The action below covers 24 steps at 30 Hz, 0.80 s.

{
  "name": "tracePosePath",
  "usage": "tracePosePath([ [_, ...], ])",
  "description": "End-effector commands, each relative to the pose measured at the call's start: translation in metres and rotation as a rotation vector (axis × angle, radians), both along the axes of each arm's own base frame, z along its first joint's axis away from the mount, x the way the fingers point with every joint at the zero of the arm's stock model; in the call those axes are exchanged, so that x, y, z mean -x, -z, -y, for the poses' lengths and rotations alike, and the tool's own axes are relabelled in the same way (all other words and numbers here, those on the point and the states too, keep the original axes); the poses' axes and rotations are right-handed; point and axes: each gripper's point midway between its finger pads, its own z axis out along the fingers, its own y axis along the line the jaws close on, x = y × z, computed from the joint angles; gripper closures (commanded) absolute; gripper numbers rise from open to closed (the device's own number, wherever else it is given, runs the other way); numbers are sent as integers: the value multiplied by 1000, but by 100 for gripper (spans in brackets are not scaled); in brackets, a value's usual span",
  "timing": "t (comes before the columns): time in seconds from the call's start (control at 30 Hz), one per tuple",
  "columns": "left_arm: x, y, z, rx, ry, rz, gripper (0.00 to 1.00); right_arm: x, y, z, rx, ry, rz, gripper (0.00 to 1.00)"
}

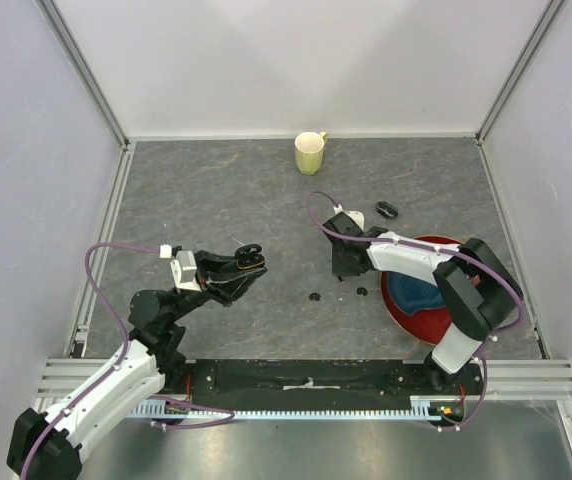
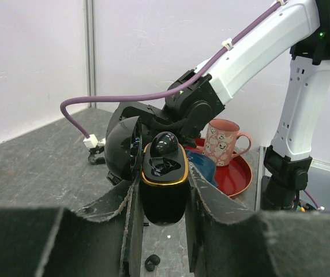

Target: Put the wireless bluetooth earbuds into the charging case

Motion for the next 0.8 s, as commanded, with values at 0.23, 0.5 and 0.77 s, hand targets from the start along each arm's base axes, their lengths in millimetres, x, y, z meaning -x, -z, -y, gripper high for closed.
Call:
tracePosePath([
  [0.23,-2,-5,-3,11,-27,37,98,2,7,11,-10,164,13,59],
  [0.5,-2,-3,-3,8,-26,36,98,-2,3,11,20,83,28,54],
  [0.77,-2,-3,-4,11,-30,34,98,-3,3,4,32,-30,15,58],
])
